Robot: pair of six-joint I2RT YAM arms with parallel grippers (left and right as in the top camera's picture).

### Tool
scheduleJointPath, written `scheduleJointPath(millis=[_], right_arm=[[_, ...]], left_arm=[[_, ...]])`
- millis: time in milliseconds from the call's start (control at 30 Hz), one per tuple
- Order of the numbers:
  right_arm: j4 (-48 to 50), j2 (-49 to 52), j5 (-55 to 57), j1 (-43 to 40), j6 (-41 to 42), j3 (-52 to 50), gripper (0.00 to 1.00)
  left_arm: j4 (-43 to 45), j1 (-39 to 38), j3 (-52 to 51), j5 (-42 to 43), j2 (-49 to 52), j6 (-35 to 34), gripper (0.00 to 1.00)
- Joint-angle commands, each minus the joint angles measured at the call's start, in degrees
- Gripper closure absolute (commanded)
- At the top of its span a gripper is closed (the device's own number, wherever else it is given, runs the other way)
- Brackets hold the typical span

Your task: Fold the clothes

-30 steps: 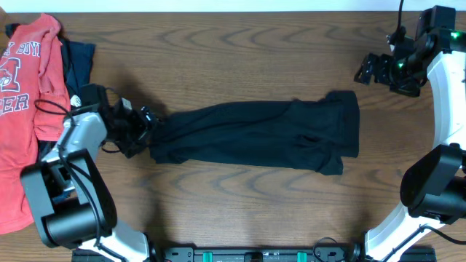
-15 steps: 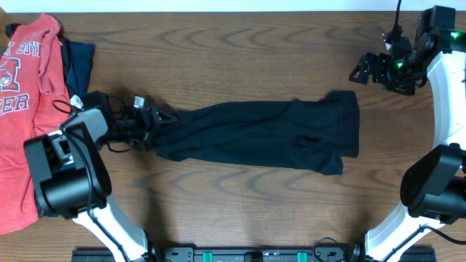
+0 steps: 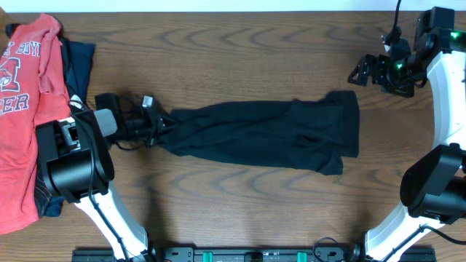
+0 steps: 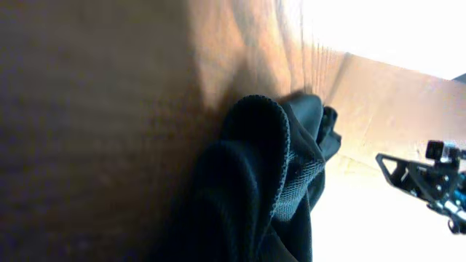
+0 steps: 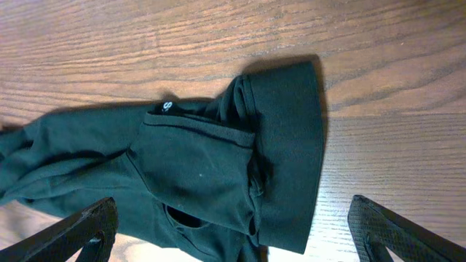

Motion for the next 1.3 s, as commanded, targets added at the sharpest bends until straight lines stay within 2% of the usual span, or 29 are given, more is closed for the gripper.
scheduleJointPath(millis=[0, 200, 367, 600, 800, 1067, 1267], right_arm=[[-0.3, -0.7, -0.8, 1.4, -1.4, 1.1, 0.01], [-0.5, -0.7, -0.8, 2.5, -1.7, 1.1, 0.01], [-0.5, -0.7, -0.8, 3.4, -1.8, 1.1, 0.01], [-0.7, -0.7, -0.6, 4.0, -2.7, 1.1, 0.01], [-1.4, -0.7, -0.4, 4.0, -3.3, 1.1, 0.01], [-1.7, -0.7, -0.4, 4.0, -3.3, 1.1, 0.01], [-1.8, -0.7, -0.4, 4.0, -3.3, 1.1, 0.01]], left_arm=[[0.3, 1.0, 4.6, -3.0, -0.7, -3.5, 0.94], [-1.5, 2.6, 9.7, -5.2, -5.3, -6.6, 0.94], [-5.4, 3.7, 10.9, -12.1, -9.7, -6.5, 0.94], [-6.8, 6.8, 11.1, -13.0, -12.7, -6.3, 0.94], [-14.1, 9.5, 12.9, -14.6, -13.0, -3.2, 0.94], [-21.0, 6.0, 17.0, -16.7, -13.0, -0.4, 0.94], [-25.2, -0.9, 20.7, -22.2, -13.0, 0.0, 0.94]])
